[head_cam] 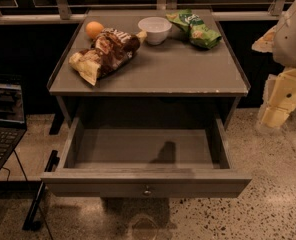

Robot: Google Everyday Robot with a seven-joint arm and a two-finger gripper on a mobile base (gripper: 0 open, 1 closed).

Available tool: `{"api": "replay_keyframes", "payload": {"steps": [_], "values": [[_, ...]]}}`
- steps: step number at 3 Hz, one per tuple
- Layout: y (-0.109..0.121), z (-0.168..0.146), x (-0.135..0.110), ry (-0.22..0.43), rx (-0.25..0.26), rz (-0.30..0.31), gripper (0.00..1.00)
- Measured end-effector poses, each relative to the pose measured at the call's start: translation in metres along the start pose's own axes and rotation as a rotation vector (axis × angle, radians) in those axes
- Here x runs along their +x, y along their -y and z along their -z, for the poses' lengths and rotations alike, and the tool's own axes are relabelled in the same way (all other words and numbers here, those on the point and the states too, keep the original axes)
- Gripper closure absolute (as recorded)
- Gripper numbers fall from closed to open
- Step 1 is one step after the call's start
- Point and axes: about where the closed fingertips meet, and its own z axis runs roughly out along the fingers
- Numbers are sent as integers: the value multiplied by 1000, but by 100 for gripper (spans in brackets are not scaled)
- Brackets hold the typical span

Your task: Close top drawer

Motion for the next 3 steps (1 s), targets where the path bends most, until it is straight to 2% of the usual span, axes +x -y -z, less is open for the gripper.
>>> {"api": "replay_keyframes", "payload": {"steps": [1, 2, 3], "values": [[0, 2, -1, 1, 8, 1, 0], [-11, -8, 2, 57, 25, -29, 0], [-50, -47, 13, 189, 5, -80, 0]]}}
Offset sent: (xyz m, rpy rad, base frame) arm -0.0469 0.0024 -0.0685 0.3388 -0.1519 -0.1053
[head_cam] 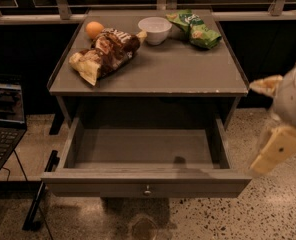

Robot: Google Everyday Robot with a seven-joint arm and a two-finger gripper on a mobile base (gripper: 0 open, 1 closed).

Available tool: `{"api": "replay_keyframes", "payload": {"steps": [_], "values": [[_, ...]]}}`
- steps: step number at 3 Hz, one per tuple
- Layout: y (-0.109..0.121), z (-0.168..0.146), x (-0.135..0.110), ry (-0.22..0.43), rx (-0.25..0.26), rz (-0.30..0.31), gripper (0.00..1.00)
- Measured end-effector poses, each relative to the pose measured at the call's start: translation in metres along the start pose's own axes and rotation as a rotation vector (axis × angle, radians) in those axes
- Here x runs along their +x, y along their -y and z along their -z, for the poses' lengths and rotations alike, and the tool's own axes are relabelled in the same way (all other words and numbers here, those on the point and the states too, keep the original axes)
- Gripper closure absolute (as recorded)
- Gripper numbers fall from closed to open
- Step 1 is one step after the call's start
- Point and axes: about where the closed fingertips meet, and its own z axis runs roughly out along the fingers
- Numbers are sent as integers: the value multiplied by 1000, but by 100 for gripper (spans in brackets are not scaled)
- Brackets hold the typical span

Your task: Close top drawer

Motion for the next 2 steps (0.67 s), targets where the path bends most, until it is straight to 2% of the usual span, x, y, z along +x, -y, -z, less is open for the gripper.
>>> {"api": "replay_keyframes", "payload": {"steps": [1, 2], "values": [[-38, -62, 27, 145, -50, -136, 0], [-75, -140, 54, 298, -122, -351, 0]]}}
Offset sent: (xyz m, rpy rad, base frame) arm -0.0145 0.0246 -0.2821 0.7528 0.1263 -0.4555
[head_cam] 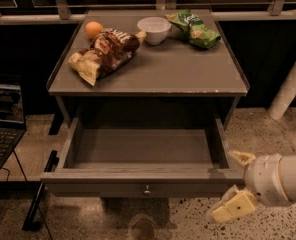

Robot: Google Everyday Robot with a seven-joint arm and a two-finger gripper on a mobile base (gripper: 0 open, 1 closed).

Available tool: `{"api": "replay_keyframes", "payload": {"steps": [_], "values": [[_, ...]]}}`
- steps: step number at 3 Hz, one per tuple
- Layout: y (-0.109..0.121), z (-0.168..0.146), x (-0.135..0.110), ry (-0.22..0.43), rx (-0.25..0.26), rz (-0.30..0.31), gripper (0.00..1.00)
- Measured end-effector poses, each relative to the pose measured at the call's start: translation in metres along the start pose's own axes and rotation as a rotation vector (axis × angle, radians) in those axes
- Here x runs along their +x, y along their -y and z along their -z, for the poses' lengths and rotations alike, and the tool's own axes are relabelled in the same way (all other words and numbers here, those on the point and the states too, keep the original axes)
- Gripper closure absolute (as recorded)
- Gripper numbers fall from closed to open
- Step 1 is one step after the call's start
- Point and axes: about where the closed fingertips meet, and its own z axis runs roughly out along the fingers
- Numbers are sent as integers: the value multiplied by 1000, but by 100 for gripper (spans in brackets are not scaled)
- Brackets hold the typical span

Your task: Close top drawer

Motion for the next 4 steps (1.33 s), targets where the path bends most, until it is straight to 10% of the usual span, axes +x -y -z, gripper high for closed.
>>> {"api": "replay_keyframes", "payload": {"steps": [1, 4], "values": [[11, -19, 10, 61, 24, -92, 18], [10, -13, 6, 46, 31, -65, 87]]}}
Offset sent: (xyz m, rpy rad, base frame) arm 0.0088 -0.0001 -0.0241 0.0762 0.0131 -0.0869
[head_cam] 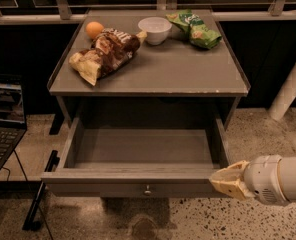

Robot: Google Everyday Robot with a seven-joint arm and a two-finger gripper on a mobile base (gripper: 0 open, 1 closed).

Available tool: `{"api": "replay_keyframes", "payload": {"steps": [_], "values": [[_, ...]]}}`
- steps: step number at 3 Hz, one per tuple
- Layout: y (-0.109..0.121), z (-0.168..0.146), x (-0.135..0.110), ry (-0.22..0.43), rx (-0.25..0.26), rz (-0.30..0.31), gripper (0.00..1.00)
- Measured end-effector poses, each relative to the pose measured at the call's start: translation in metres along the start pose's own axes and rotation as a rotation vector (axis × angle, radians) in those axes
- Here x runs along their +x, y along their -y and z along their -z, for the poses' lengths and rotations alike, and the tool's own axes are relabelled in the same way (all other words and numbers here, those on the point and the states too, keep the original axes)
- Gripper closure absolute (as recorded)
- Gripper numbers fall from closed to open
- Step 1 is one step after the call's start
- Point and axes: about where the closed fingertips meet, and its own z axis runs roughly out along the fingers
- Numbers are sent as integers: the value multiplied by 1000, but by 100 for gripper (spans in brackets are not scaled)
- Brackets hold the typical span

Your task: Close top drawer

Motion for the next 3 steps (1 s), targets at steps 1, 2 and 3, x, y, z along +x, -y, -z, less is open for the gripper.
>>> {"api": "replay_keyframes", "payload": {"steps": [1, 2, 3], "values": [[0, -10, 17, 46, 9, -26, 100], [2, -45, 63, 126, 23, -119, 100], [17, -99, 112, 158, 16, -227, 100]]}}
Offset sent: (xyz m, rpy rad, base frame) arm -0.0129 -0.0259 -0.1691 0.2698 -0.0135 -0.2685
